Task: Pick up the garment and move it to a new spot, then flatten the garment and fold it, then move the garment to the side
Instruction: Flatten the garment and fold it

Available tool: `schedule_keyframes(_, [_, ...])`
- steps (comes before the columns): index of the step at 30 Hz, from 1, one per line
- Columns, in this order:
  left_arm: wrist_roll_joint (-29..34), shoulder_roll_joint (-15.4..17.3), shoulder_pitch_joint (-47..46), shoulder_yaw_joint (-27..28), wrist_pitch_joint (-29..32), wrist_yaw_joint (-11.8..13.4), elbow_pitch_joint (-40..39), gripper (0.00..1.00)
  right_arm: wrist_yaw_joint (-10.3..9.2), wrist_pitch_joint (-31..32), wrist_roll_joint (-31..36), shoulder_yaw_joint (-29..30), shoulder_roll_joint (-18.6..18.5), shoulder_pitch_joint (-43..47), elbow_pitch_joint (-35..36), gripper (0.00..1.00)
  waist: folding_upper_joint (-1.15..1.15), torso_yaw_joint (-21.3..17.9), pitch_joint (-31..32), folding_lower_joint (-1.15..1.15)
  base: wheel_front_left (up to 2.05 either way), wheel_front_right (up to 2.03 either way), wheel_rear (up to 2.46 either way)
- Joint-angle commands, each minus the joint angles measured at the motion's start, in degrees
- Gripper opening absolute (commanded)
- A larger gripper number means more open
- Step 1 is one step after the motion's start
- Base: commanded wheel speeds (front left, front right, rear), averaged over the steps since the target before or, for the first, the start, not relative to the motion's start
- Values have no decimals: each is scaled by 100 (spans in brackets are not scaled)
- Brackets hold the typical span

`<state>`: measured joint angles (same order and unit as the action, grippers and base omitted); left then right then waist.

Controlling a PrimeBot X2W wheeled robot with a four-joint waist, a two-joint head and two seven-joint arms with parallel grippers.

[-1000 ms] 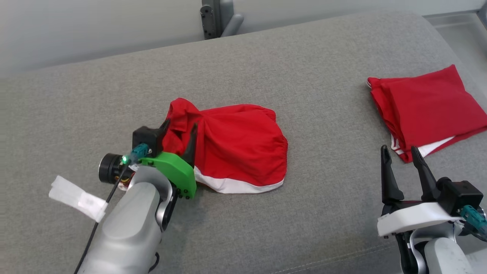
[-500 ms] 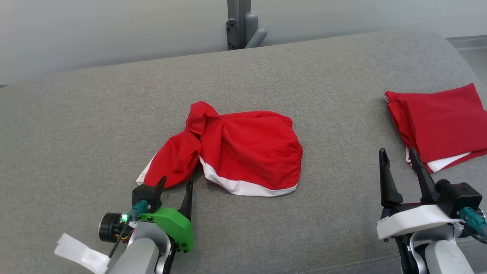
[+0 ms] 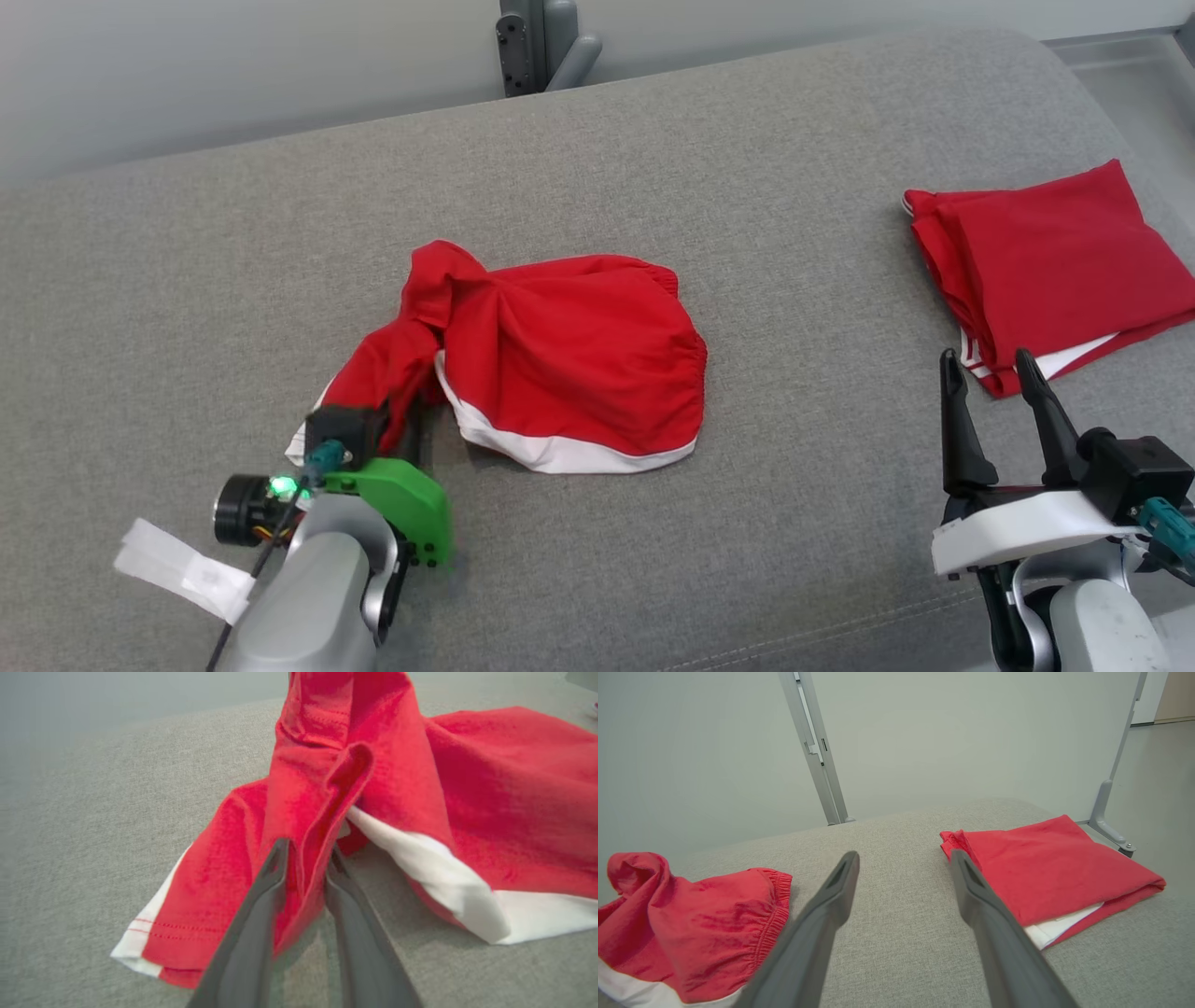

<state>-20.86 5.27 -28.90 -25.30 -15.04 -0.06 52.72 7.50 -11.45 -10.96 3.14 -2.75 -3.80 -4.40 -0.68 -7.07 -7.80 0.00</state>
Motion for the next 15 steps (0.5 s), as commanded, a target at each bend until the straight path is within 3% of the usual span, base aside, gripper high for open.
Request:
schedule_keyframes(1, [9,79,-124,107,-15,18,-87,0,-3,-17,-5,20,-15,-34,21,100,68,-20,-41,0,0,0,0])
schedule_keyframes(7, [136,309,-229,537,-14,106,-551,0,-3,-44,-28,23,-16,-39,10,100,68,-11,-103,0,0,0,0])
schedule_keyframes(15, [337,718,-843,786,-14,120,-175,0,-3,-15,3,-122,-16,-169,0,100,68,-244,-333,0,0,0,0])
